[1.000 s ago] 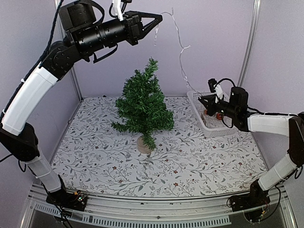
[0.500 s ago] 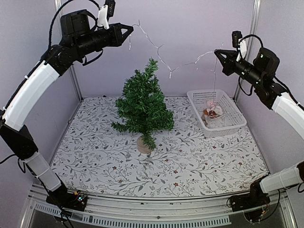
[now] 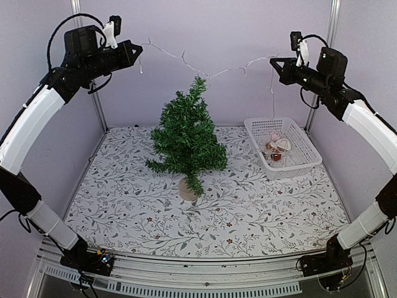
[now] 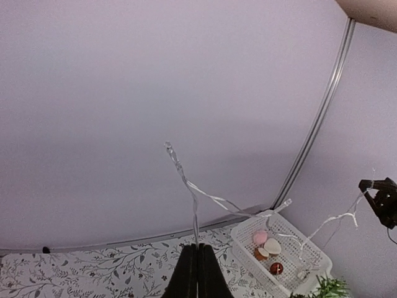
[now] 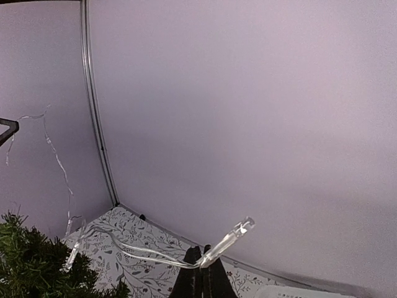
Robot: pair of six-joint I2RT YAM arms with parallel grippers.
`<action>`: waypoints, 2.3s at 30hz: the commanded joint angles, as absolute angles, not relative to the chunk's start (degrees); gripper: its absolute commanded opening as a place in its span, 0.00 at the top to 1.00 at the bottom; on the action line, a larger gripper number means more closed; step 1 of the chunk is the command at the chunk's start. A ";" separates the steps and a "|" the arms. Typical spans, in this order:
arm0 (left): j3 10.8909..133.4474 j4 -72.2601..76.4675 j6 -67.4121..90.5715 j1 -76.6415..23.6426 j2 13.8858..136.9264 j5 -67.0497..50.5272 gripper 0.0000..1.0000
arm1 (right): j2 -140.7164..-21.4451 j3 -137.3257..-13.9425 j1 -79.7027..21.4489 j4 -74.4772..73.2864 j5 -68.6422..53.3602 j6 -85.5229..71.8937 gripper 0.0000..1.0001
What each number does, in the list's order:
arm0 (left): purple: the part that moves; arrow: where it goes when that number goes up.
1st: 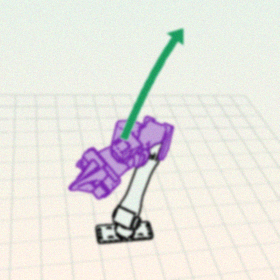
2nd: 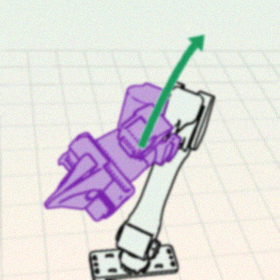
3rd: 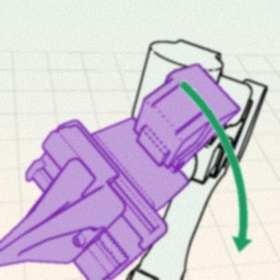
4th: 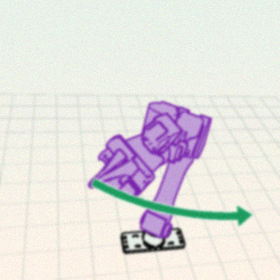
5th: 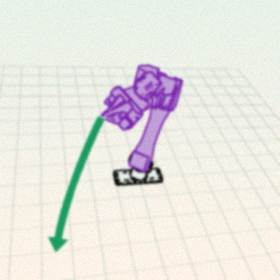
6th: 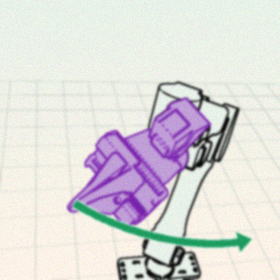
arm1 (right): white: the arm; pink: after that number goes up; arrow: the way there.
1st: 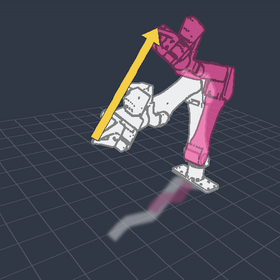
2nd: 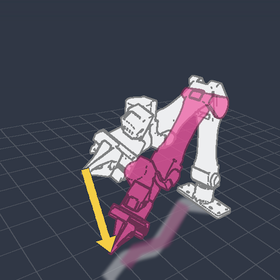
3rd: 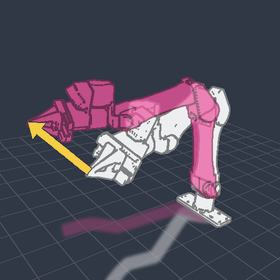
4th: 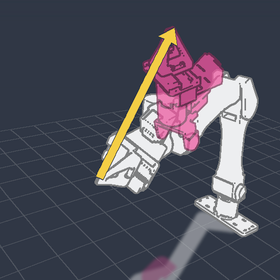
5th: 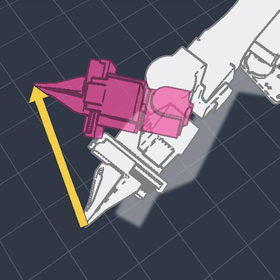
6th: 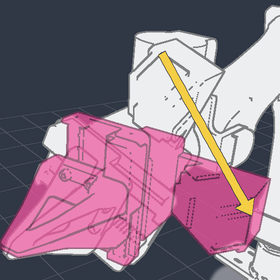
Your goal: Decorate the small christmas tree
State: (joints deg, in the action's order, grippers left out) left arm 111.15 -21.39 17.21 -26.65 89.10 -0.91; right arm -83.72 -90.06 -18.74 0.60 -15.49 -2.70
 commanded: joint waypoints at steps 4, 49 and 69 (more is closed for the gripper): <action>101.91 -29.25 18.42 -24.53 81.87 4.40 1.00 | -88.33 -90.88 -20.65 -8.41 -18.03 -4.81 1.00; 86.26 -48.22 13.53 -47.49 69.12 -25.03 1.00 | -88.18 -91.14 -26.01 -13.78 -26.81 -1.85 1.00; 92.43 -33.57 17.54 -52.18 81.25 -13.96 1.00 | -88.37 -91.19 -28.03 -14.98 -26.63 -1.38 1.00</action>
